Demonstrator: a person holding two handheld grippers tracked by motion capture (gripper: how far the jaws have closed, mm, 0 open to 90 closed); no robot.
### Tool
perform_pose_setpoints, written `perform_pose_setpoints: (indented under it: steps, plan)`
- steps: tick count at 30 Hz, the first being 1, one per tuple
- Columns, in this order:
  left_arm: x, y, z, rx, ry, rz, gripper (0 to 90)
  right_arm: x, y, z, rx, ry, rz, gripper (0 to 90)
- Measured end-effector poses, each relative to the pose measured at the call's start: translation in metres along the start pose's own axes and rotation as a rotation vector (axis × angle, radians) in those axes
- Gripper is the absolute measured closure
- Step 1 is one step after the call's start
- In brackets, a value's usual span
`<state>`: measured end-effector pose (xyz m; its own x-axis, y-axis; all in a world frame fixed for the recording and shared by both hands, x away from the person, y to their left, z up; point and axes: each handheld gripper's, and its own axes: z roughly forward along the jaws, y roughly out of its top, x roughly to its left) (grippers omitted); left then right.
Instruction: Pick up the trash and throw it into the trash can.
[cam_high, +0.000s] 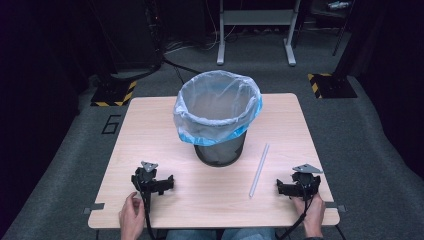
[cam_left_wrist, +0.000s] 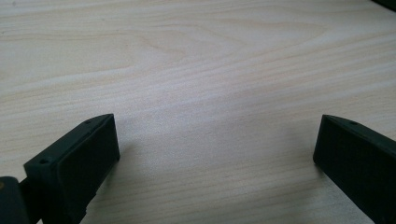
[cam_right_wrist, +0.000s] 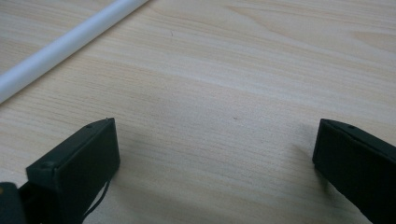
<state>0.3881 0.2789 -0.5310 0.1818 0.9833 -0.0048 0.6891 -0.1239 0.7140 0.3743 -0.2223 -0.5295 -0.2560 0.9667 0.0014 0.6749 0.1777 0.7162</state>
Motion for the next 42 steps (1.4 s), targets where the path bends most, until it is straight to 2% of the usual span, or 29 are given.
perform_pose_setpoints:
  steps: [1, 2, 12, 17, 22, 25, 26, 27, 30, 33, 36, 40, 42]
  plan:
    - [0.0, 0.0, 0.0, 0.0, 0.0, 0.0, 0.0, 0.0, 0.0, 0.0, 0.0, 0.001, 0.0, 0.0]
    - [-0.002, -0.001, -0.001, 0.0, 0.016, -0.017, 0.0, 0.0, 0.0, 0.0, 0.0, -0.002, -0.002, 0.0]
    - [-0.002, -0.001, -0.001, 0.0, 0.02, -0.019, 0.0, -0.002, 0.001, 0.001, -0.003, 0.008, -0.009, 0.0]
    - [-0.003, -0.001, -0.001, 0.0, 0.022, -0.021, 0.0, -0.002, 0.003, 0.001, 0.015, 0.01, -0.012, 0.0]
    - [-0.003, -0.003, -0.003, 0.0, 0.03, -0.03, 0.1, -0.004, 0.005, 0.001, 0.032, -0.001, 0.014, 0.0]
    - [-0.004, -0.003, -0.003, 0.004, 0.032, -0.031, 0.1, -0.005, 0.007, 0.001, 0.025, 0.016, 0.035, 0.0]
    - [-0.004, -0.003, -0.003, 0.004, 0.033, -0.031, 0.1, -0.006, 0.007, -0.001, 0.025, 0.03, 0.062, 0.0]
    - [-0.004, -0.003, -0.003, 0.004, 0.033, -0.031, 0.1, -0.006, 0.008, -0.001, 0.028, 0.036, 0.067, 0.0]
    - [-0.004, -0.003, -0.003, 0.003, 0.035, -0.031, 0.1, -0.002, 0.016, -0.002, 0.051, 0.037, 0.072, 0.0]
    - [-0.003, -0.003, -0.004, 0.005, 0.036, -0.026, 0.1, 0.005, 0.026, -0.004, 0.047, 0.06, 0.071, 0.0]
    - [-0.003, -0.003, -0.004, 0.005, 0.036, -0.024, 0.1, 0.015, 0.038, -0.003, 0.038, 0.085, 0.05, 0.0]
    - [-0.004, -0.003, -0.003, 0.003, 0.037, -0.032, 0.1, 0.029, 0.052, 0.001, 0.043, 0.091, 0.014, 0.7]
    - [-0.005, -0.003, -0.003, 0.002, 0.037, -0.039, 0.1, 0.036, 0.058, 0.006, 0.051, 0.107, 0.01, 0.8]
